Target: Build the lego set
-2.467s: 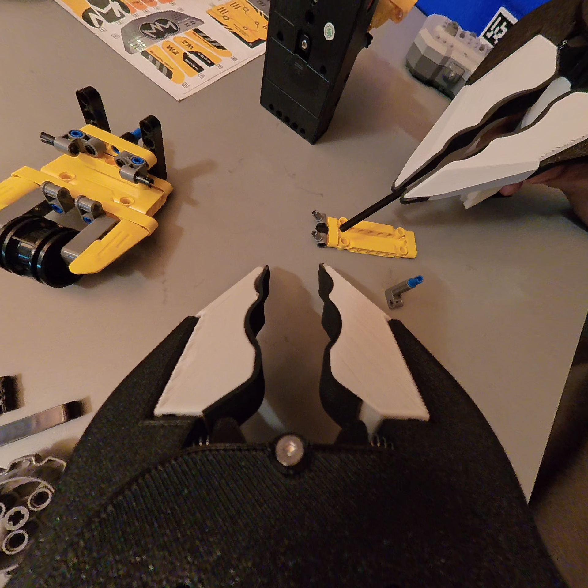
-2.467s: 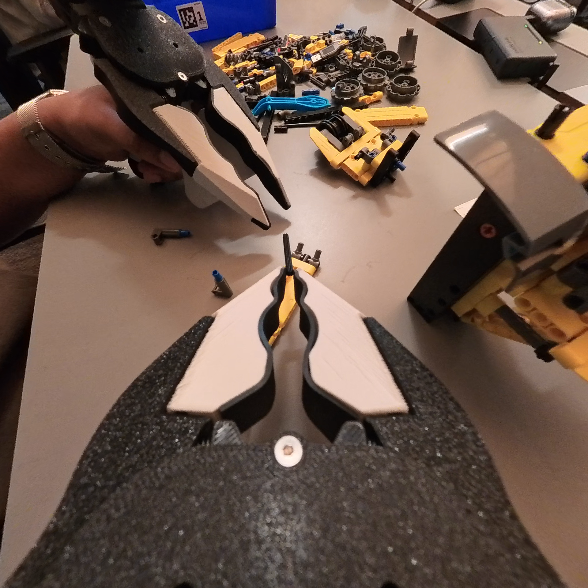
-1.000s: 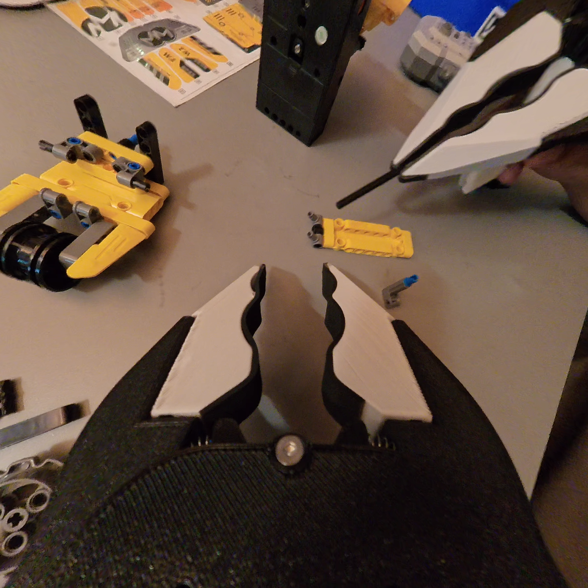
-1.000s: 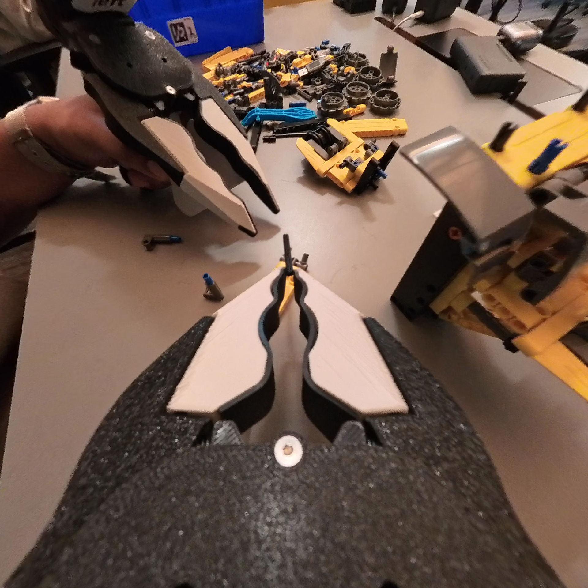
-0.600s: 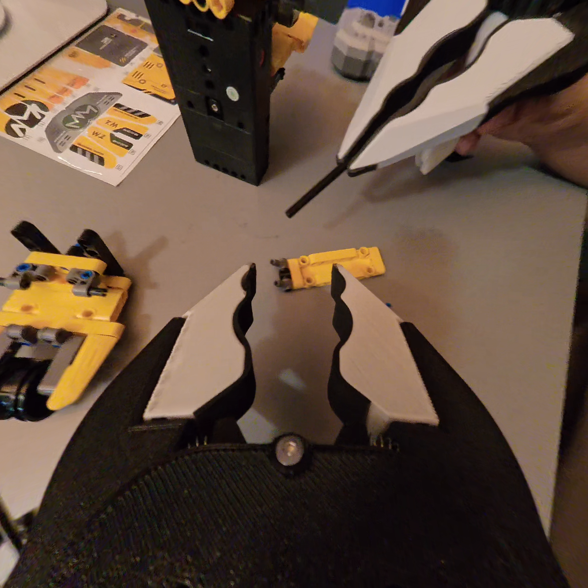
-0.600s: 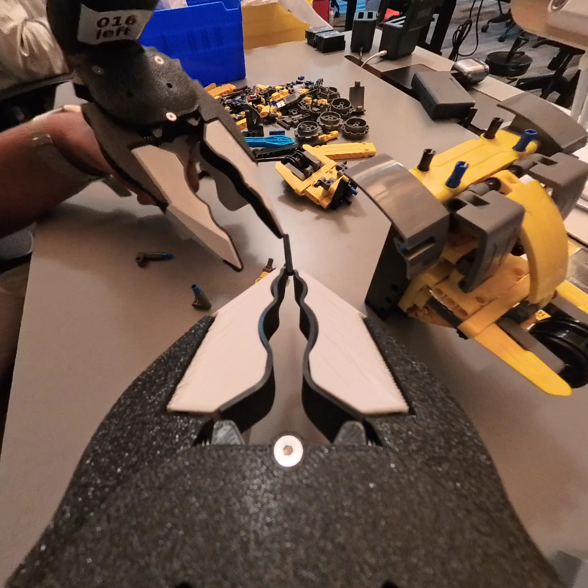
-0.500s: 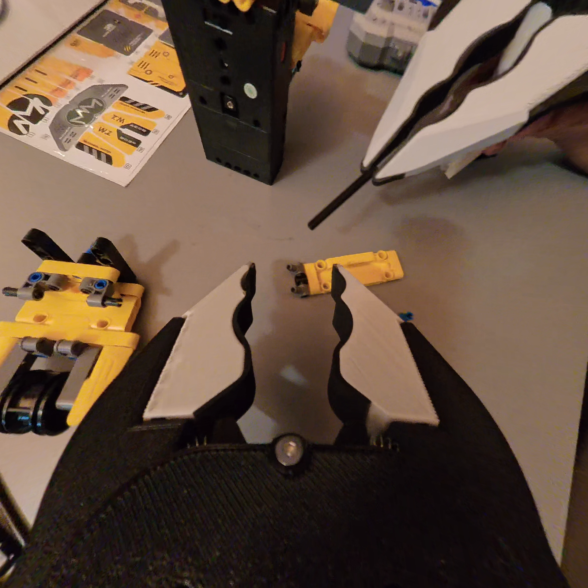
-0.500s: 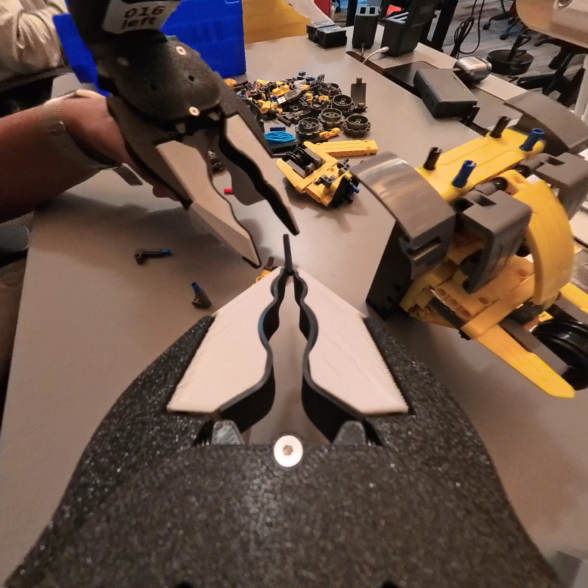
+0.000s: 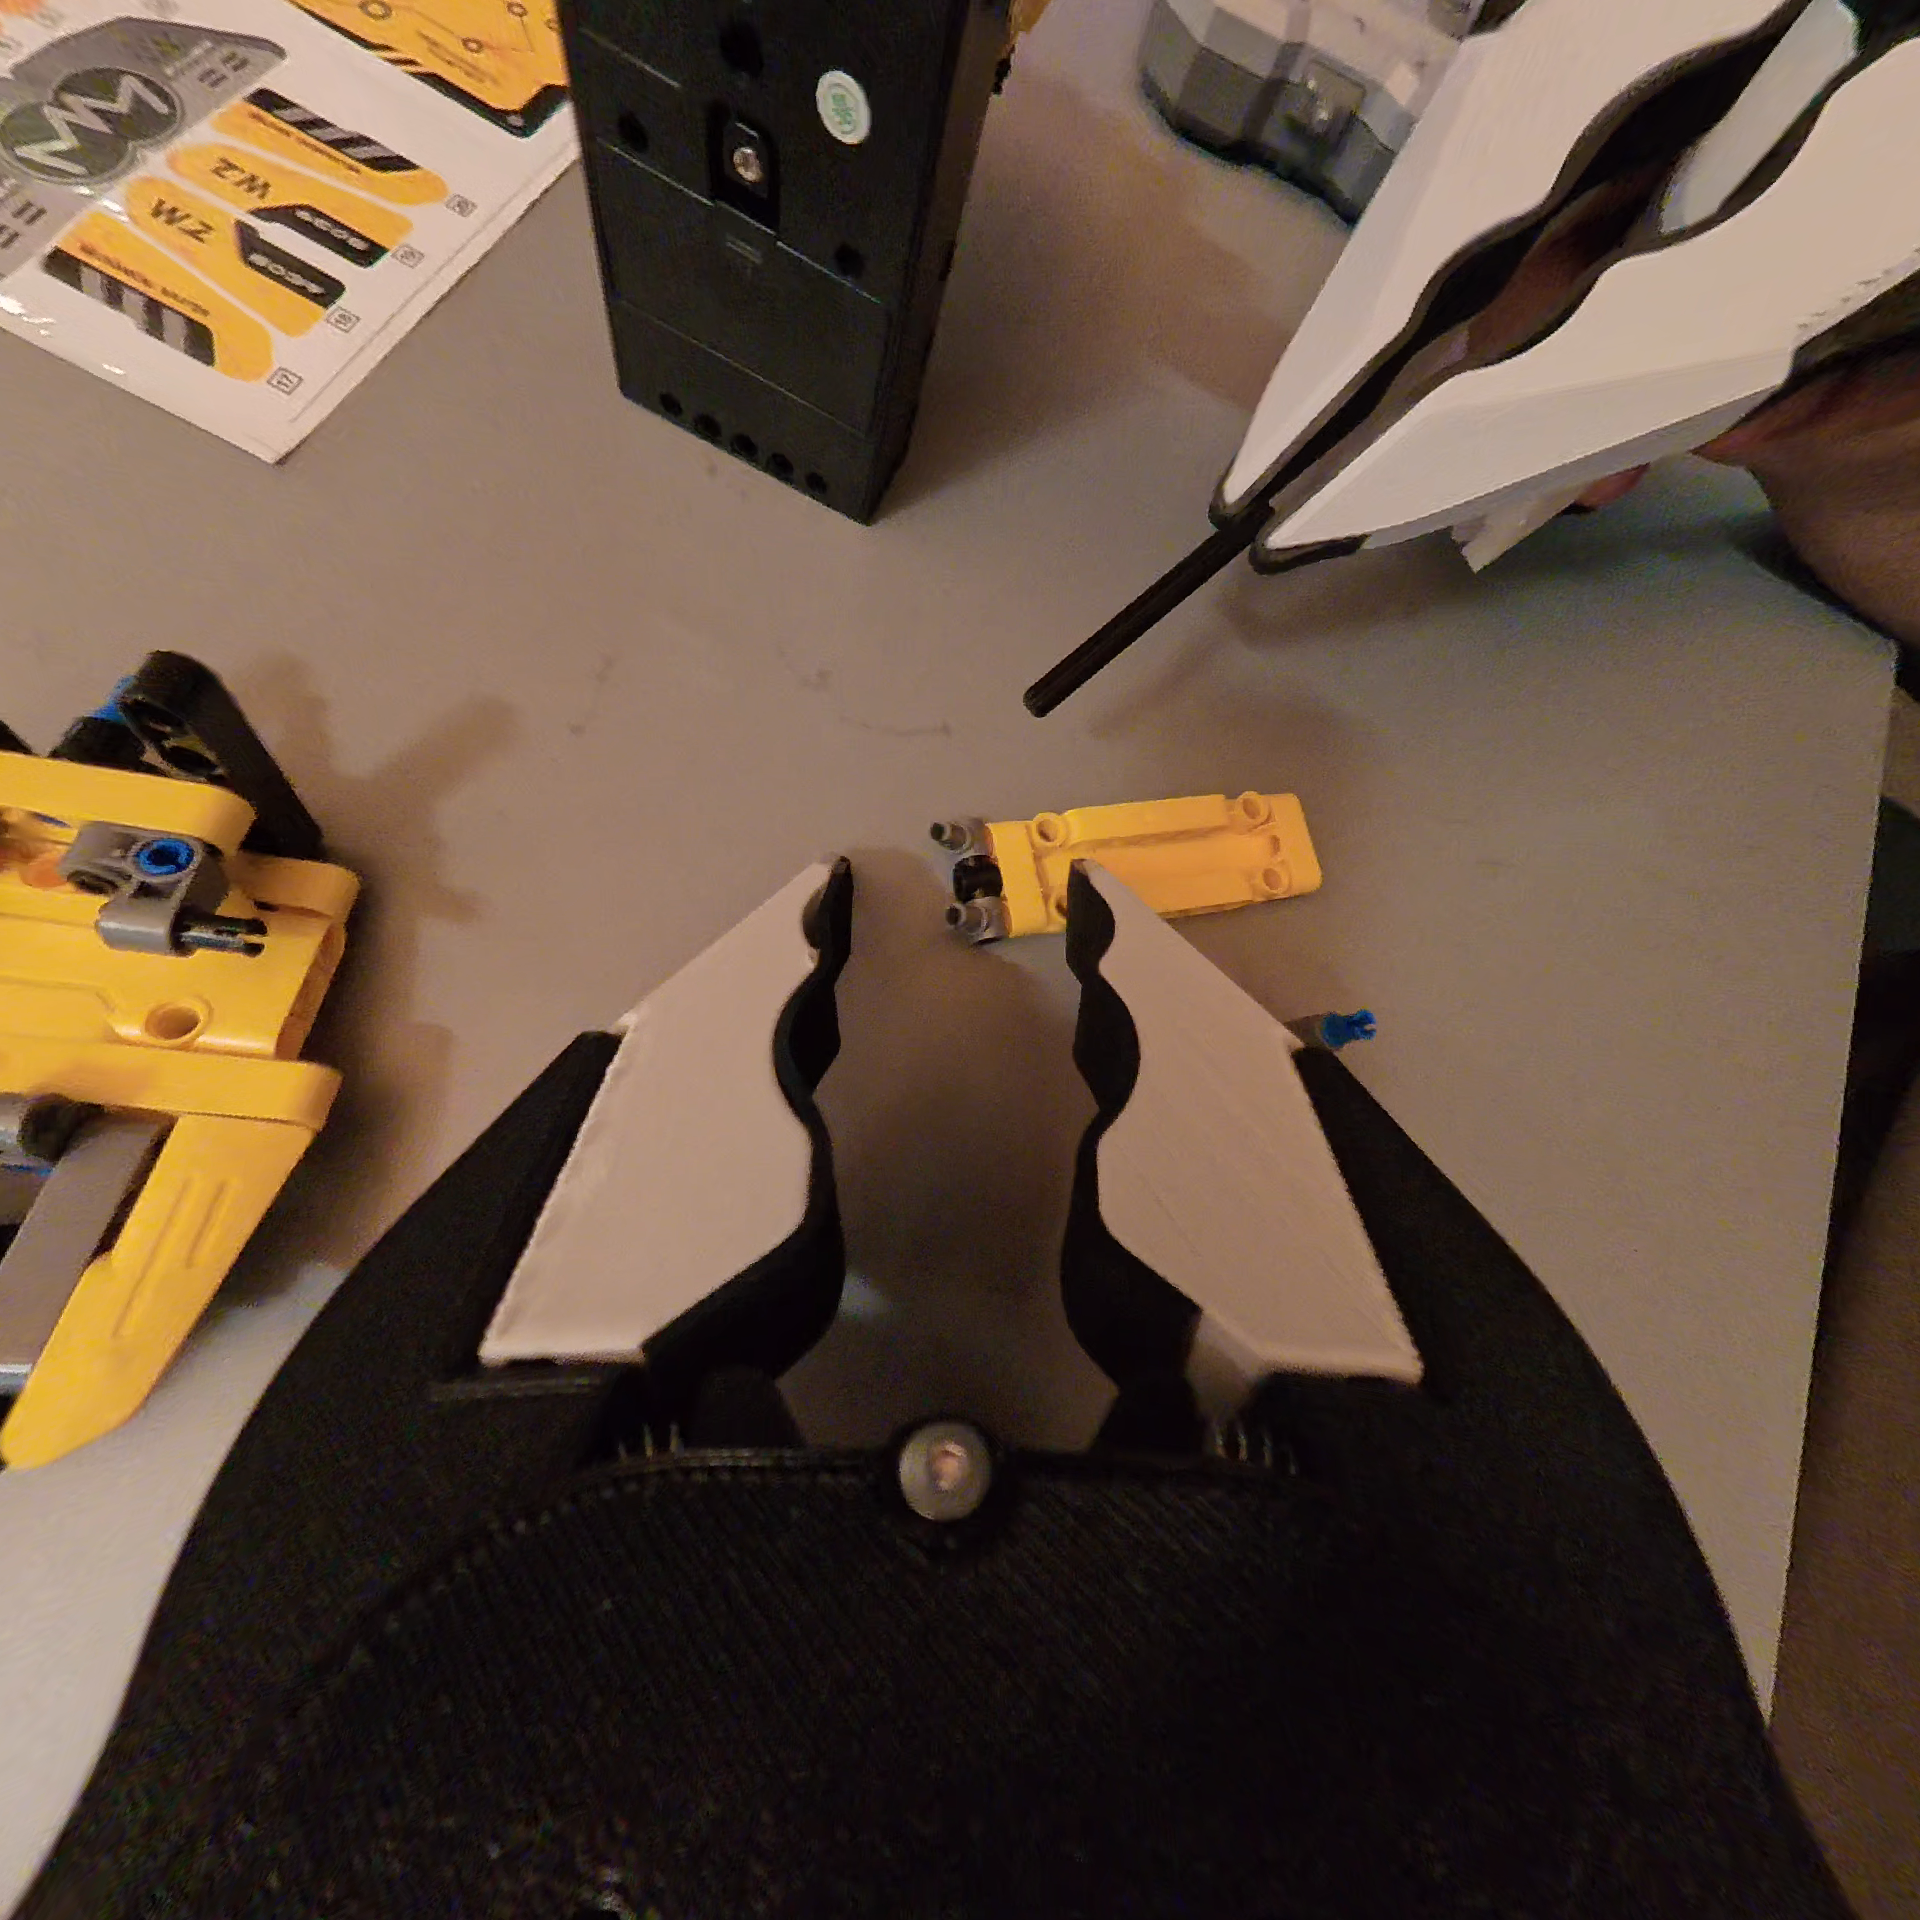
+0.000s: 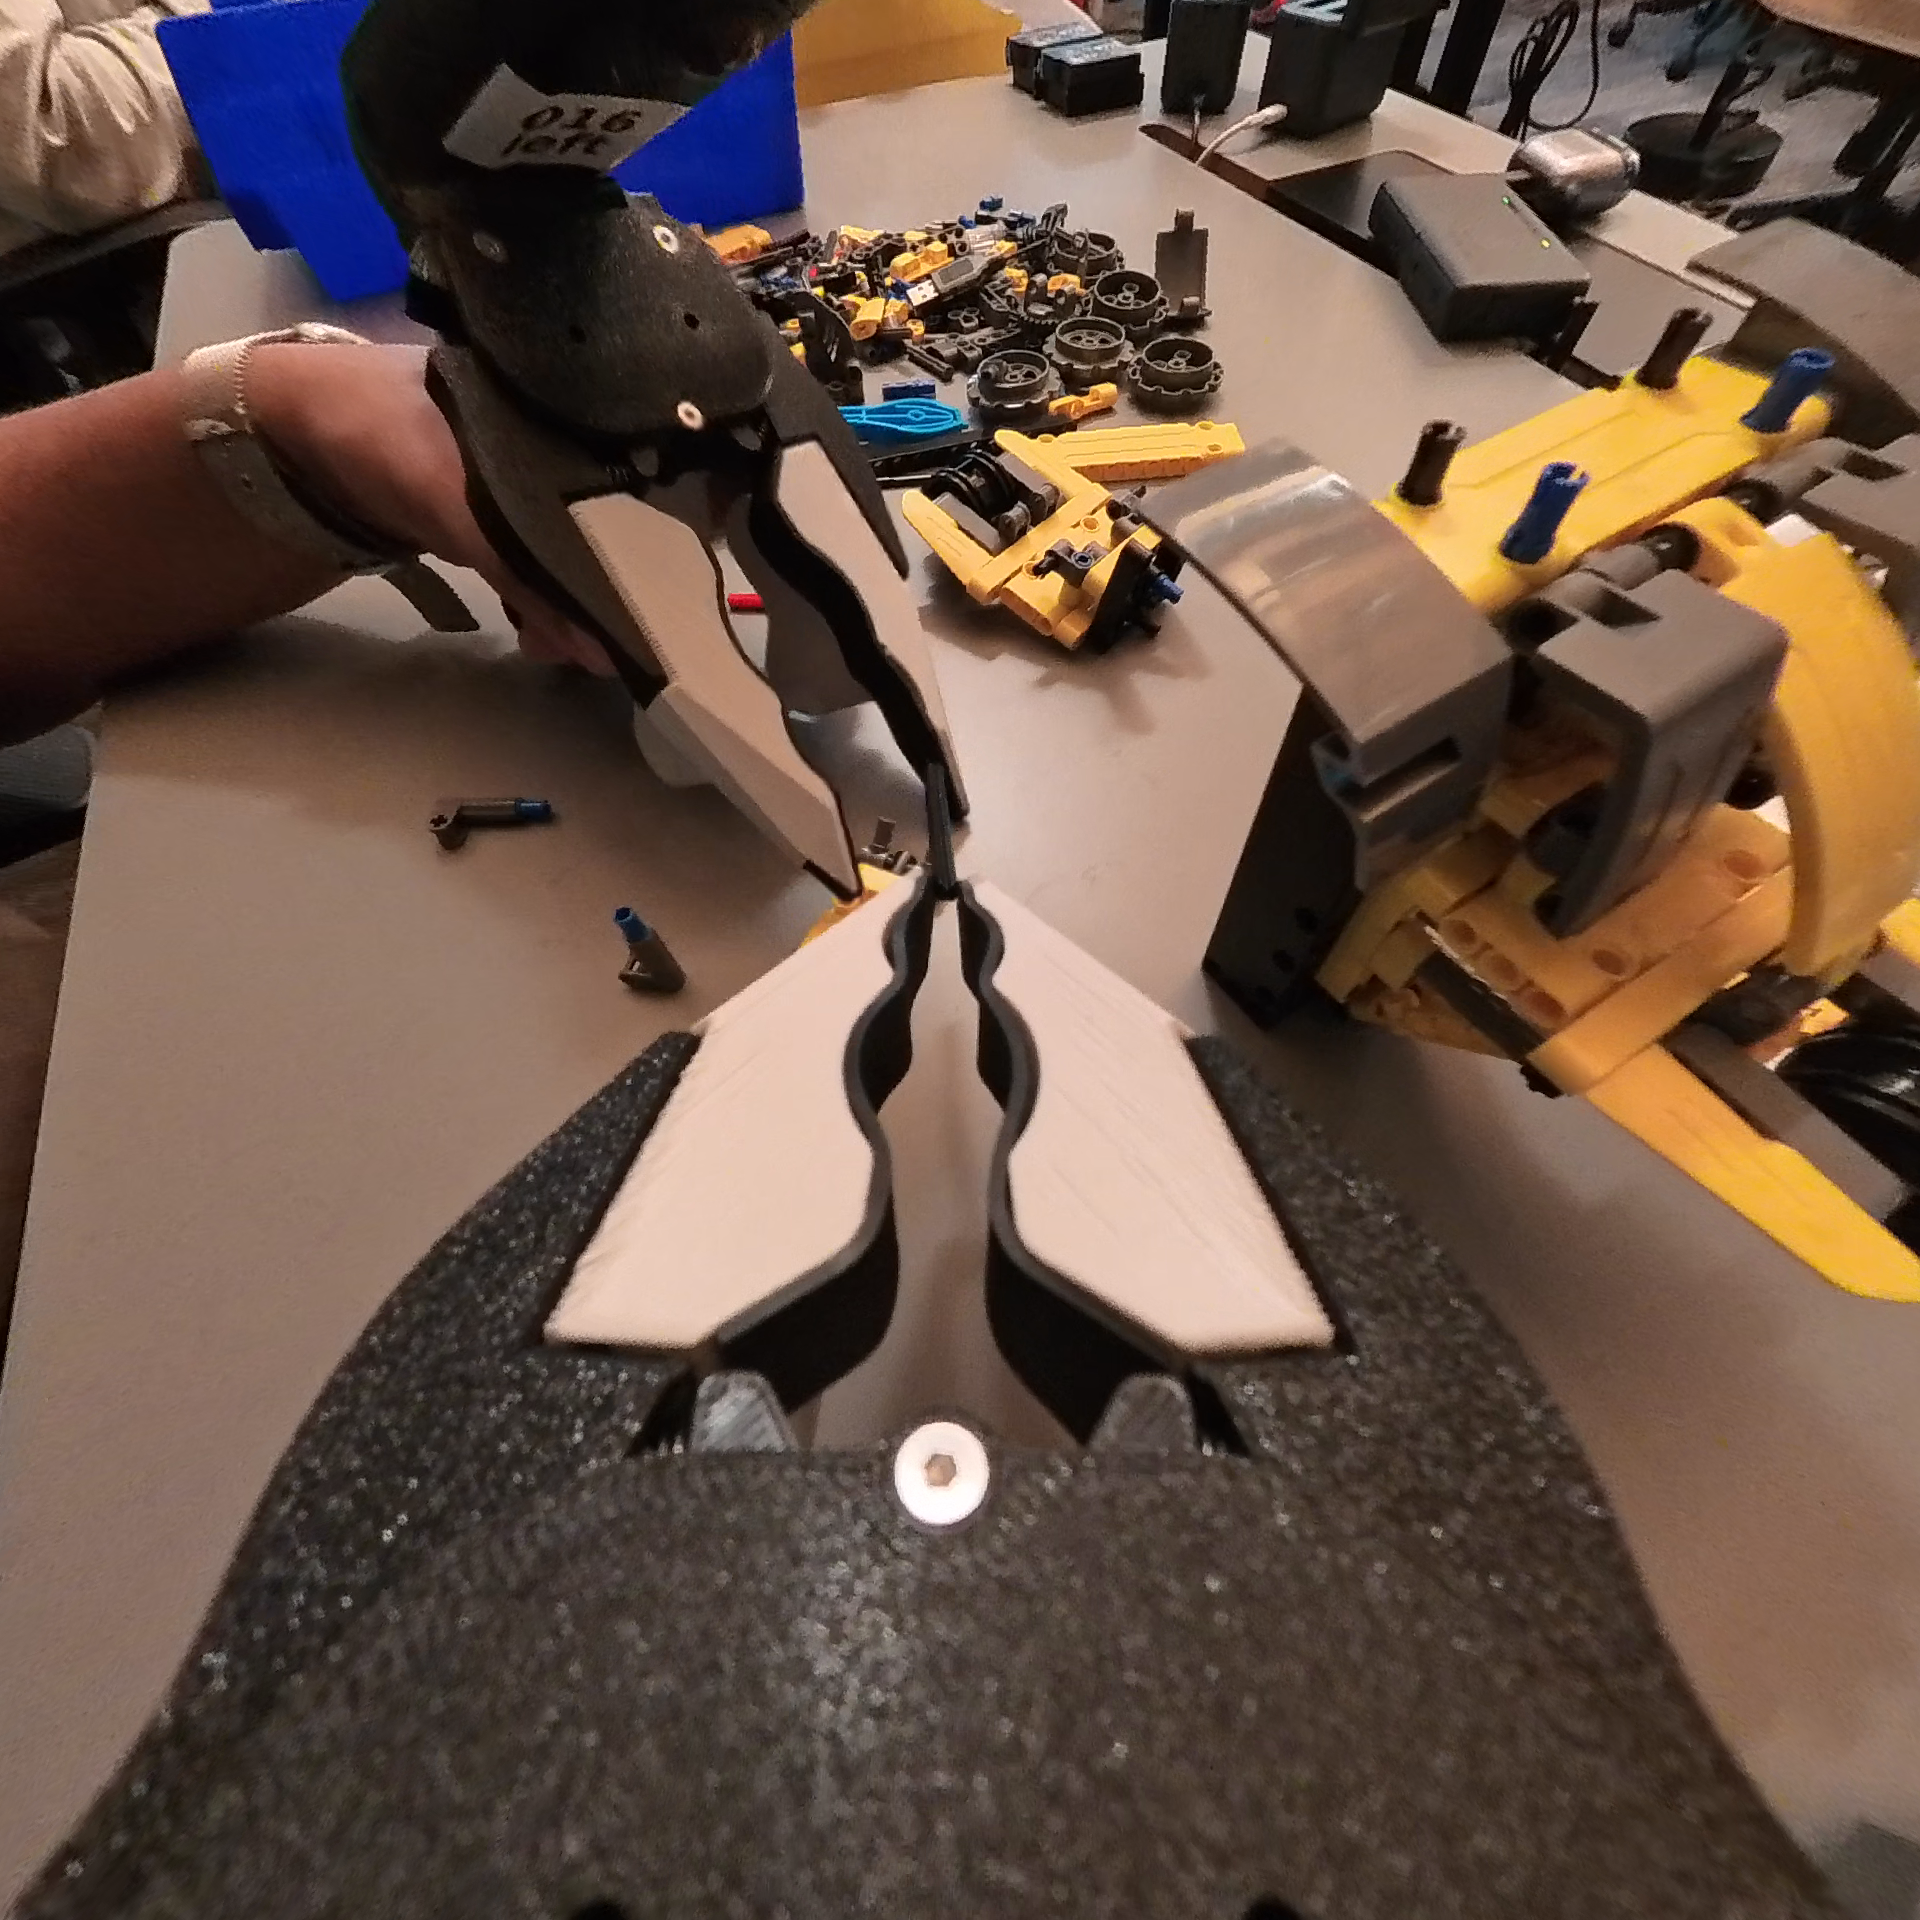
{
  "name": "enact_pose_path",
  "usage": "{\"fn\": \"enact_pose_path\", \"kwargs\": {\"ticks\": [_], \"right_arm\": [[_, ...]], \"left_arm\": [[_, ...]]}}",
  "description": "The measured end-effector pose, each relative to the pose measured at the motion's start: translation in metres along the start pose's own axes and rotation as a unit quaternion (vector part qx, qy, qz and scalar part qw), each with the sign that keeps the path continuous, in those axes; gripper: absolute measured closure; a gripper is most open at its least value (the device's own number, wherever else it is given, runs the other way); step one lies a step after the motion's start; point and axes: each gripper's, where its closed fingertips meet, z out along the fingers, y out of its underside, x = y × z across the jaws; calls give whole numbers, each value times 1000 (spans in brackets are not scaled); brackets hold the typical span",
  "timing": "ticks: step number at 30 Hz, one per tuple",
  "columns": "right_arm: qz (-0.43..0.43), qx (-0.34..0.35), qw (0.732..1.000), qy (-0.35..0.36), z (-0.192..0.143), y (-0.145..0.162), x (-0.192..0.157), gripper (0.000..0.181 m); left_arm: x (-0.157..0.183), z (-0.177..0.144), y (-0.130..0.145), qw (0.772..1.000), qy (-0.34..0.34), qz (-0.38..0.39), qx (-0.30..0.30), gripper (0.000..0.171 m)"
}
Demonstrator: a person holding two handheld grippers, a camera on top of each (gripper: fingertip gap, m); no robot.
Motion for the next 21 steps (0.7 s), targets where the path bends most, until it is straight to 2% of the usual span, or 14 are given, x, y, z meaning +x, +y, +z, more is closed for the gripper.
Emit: {"fn": "enact_pose_path", "kwargs": {"ticks": [9,16,21], "right_arm": [[7,0,1000,-2,1,1,1,177],[-4,10,1000,2,-4,-6,-1,178],[-10,20,1000,3,-10,-11,-3,178]], "left_arm": [[-8,-8,6,1000,-26,-13,-5,138],[-12,-8,8,997,-65,13,-28,144],[-12,2,-2,994,-88,45,-37,142]]}}
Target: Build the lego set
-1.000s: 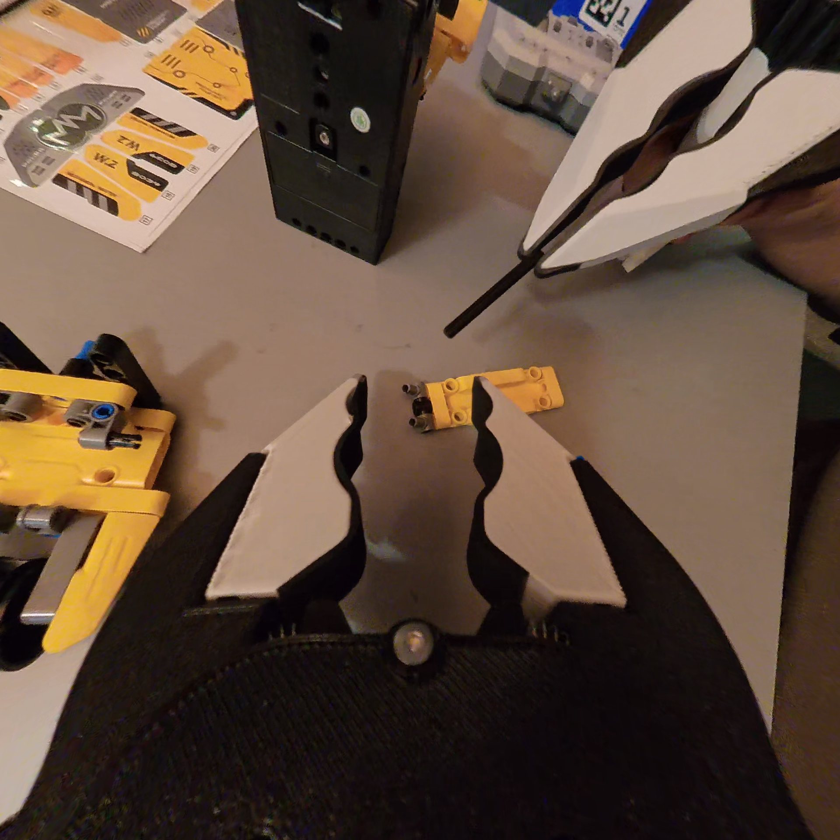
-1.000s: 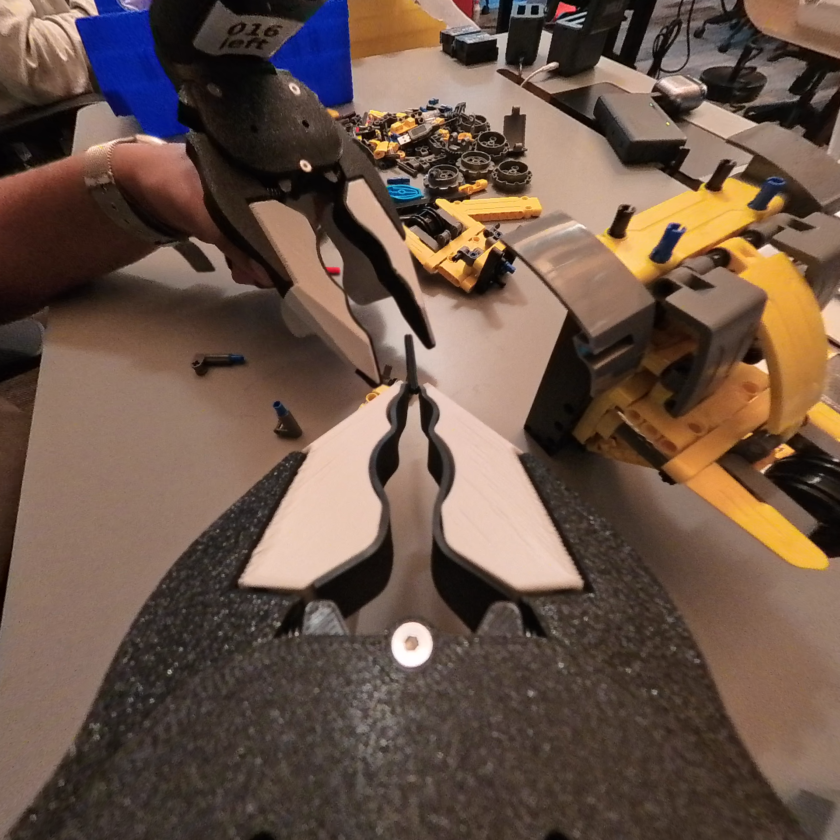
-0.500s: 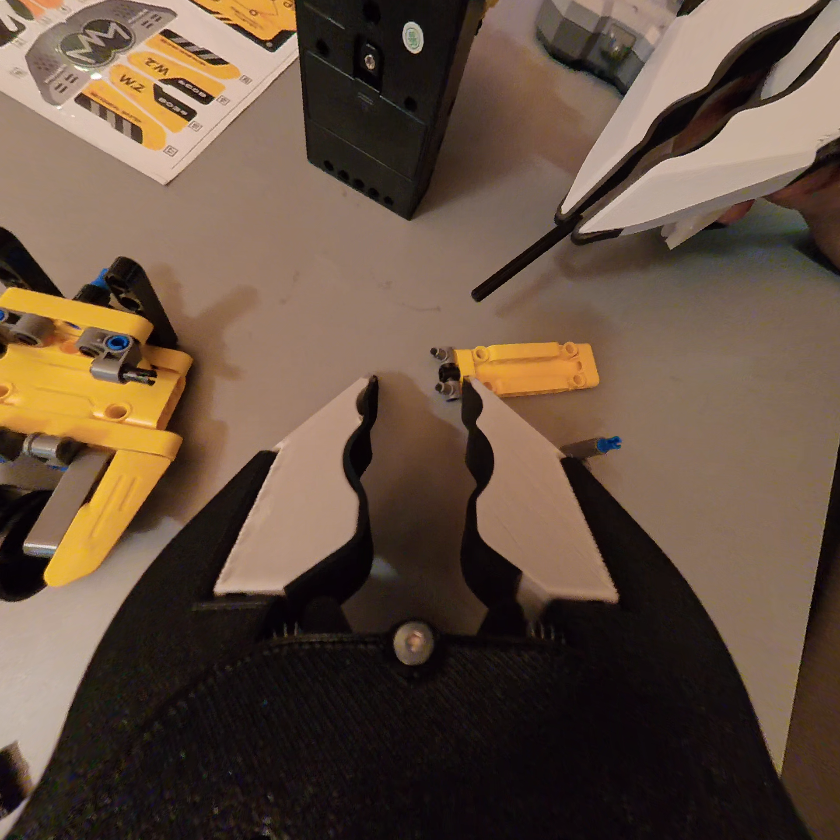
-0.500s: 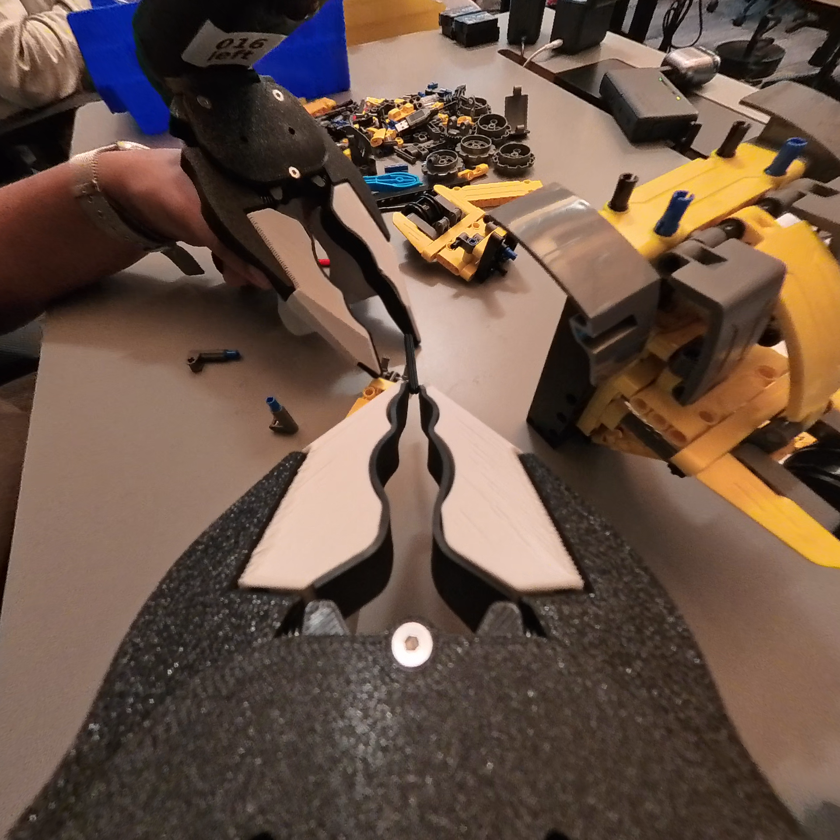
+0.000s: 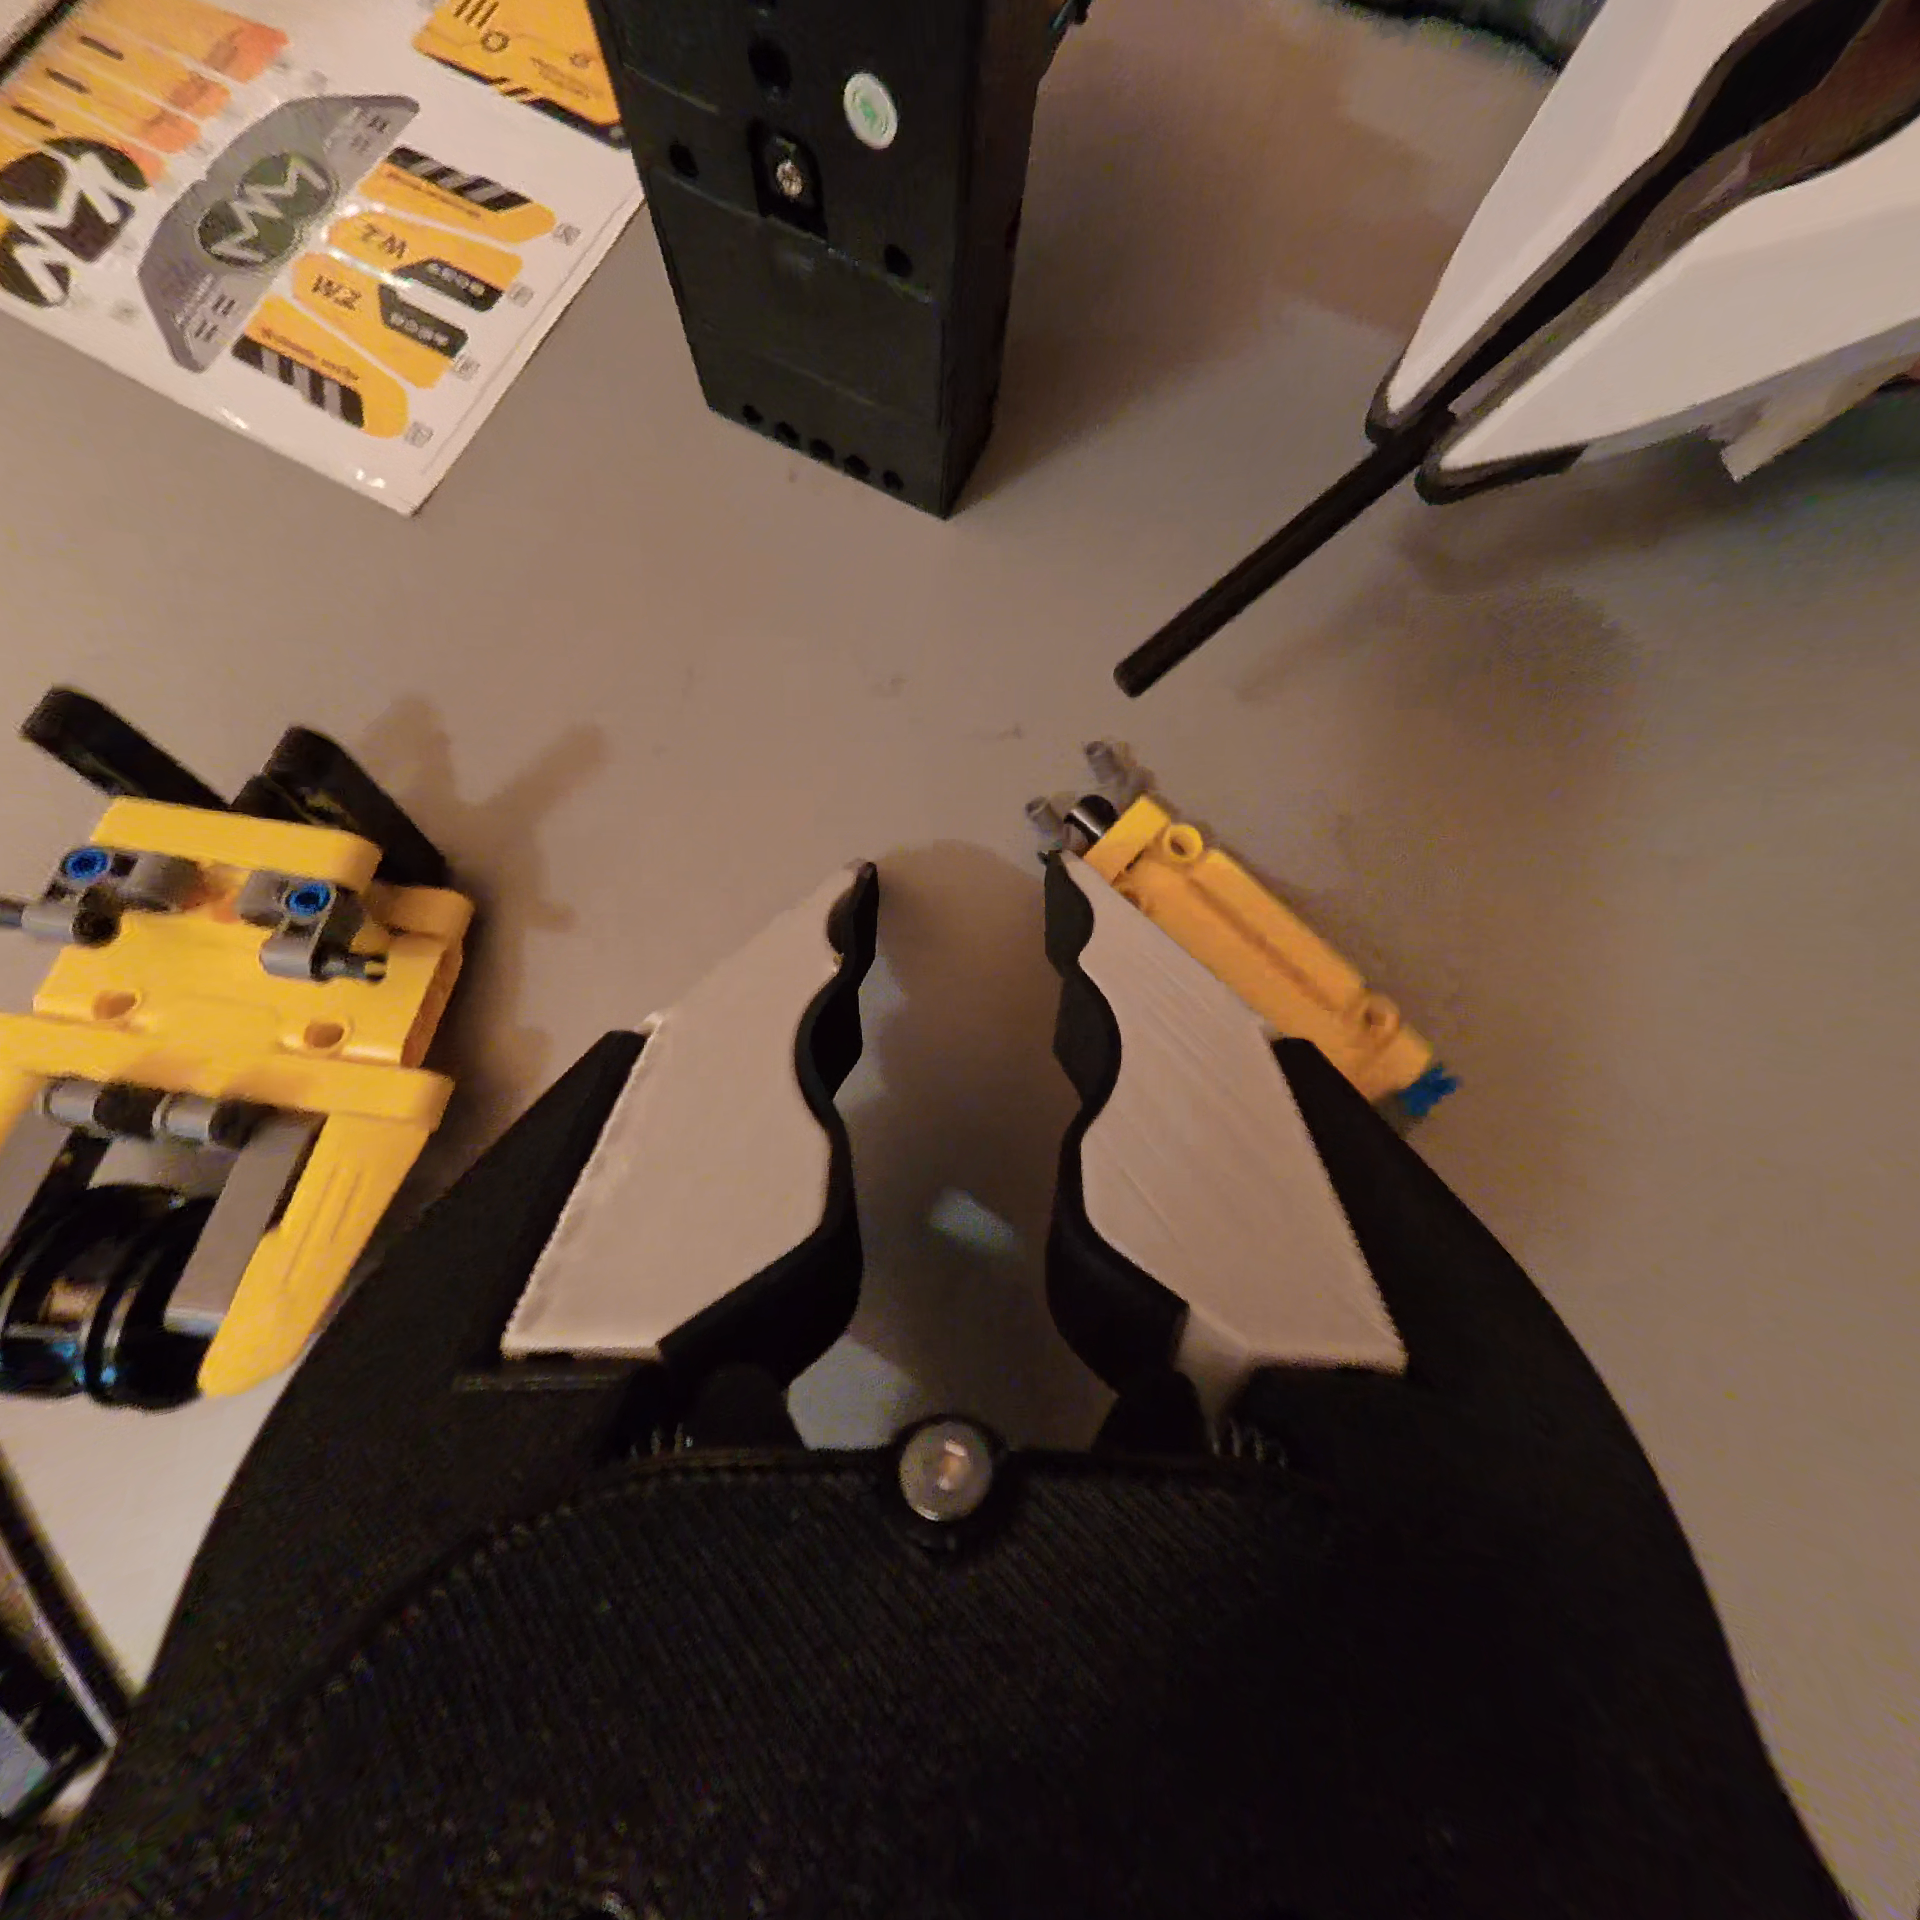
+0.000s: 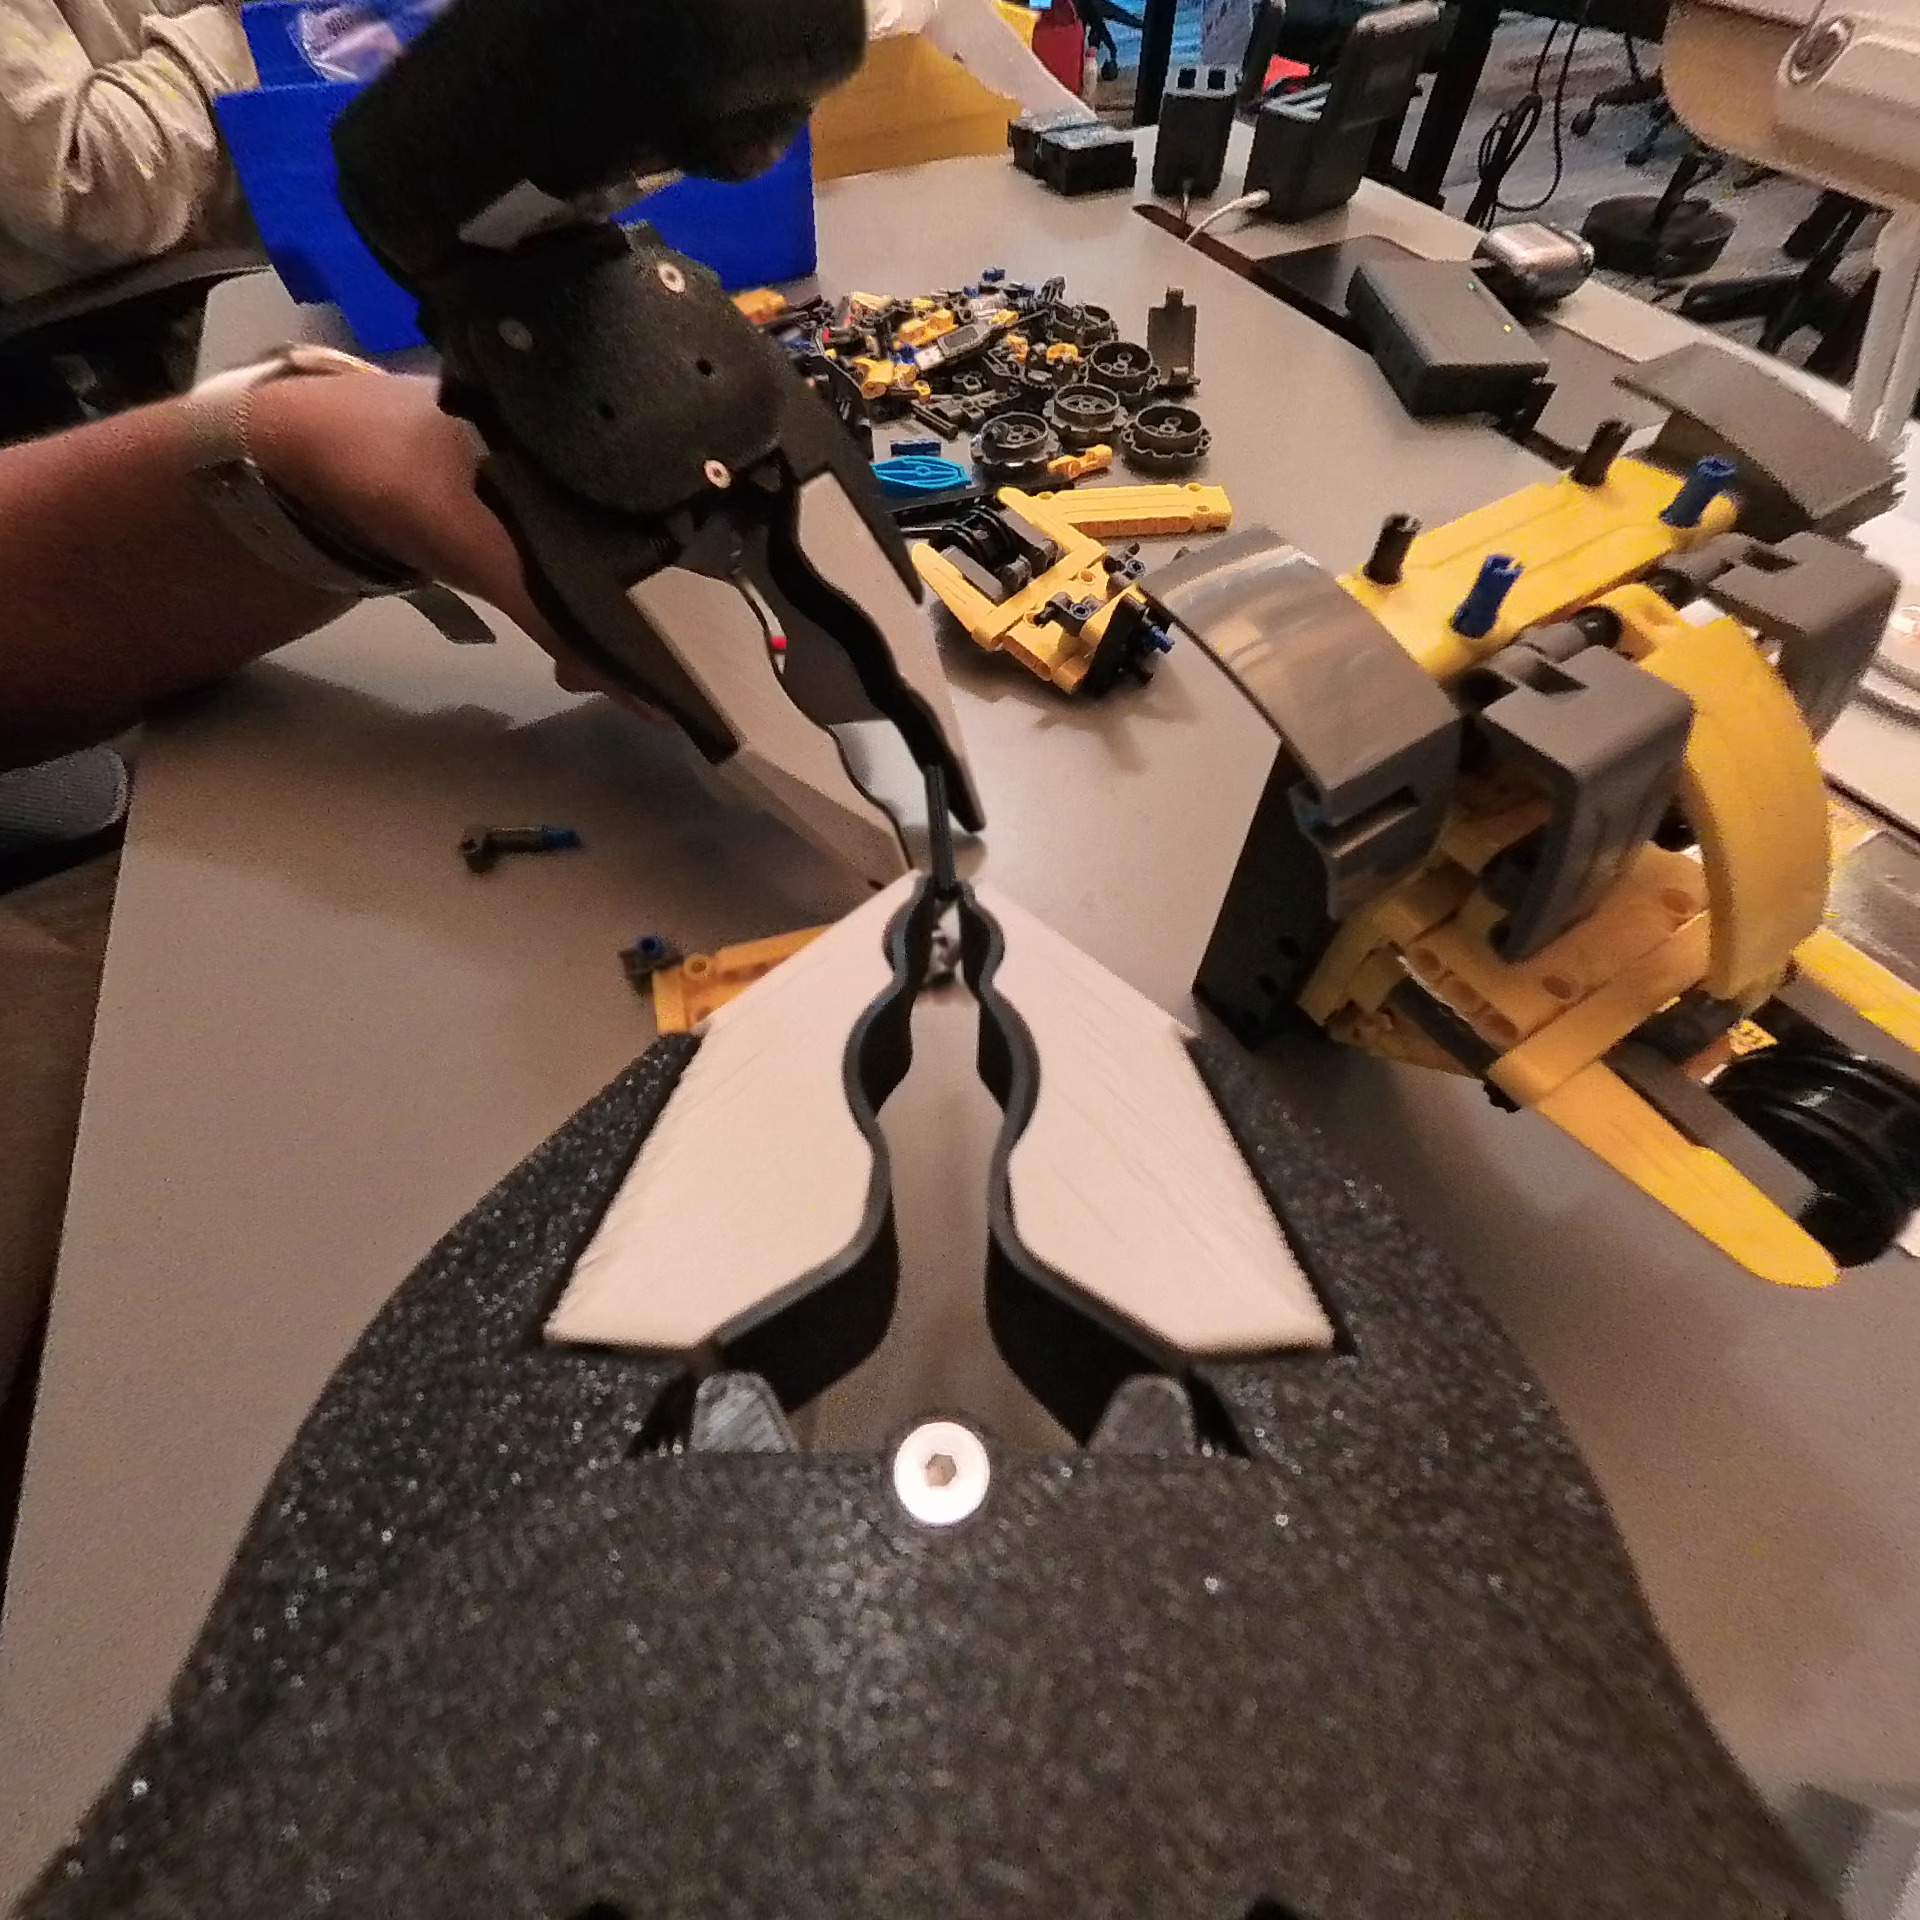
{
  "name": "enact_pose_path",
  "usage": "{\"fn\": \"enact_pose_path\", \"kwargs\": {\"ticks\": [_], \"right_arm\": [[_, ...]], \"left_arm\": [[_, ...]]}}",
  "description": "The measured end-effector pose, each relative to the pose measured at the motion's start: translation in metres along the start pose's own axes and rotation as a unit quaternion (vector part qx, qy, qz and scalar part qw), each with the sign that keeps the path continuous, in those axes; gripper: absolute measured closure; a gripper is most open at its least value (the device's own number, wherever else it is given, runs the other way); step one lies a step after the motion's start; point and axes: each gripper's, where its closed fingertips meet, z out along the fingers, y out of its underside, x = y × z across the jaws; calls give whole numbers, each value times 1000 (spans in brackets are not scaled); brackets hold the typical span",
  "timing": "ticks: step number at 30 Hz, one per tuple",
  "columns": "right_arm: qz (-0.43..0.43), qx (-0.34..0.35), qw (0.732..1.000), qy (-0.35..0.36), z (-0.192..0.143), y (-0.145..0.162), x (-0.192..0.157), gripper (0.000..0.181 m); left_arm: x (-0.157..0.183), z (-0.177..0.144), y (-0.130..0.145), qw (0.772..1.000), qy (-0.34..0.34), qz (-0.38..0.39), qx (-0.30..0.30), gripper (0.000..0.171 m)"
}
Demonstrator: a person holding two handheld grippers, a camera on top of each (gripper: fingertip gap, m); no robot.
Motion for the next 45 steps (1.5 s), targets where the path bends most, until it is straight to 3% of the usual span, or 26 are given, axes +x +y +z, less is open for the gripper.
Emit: {"fn": "enact_pose_path", "kwargs": {"ticks": [6,10,16,19,23,33,45], "right_arm": [[-14,10,1000,12,-6,-7,0,177],[-15,14,1000,16,-9,-9,2,177],[-14,18,1000,11,-9,-10,0,177],[-14,13,1000,7,-5,-8,-2,177],[-7,3,1000,2,0,-2,-2,177],[-4,16,1000,-4,-1,-5,-3,178],[-23,28,999,3,-6,-13,-7,177]], "left_arm": [[6,14,-13,1000,-2,14,2,141],[7,2,-12,999,-14,22,20,140],[17,-33,2,997,27,31,57,138],[28,-36,18,997,56,49,37,128],[26,-29,27,997,45,62,13,125],[29,-16,25,993,30,114,-3,142],[32,-9,19,996,34,84,-23,150]]}}
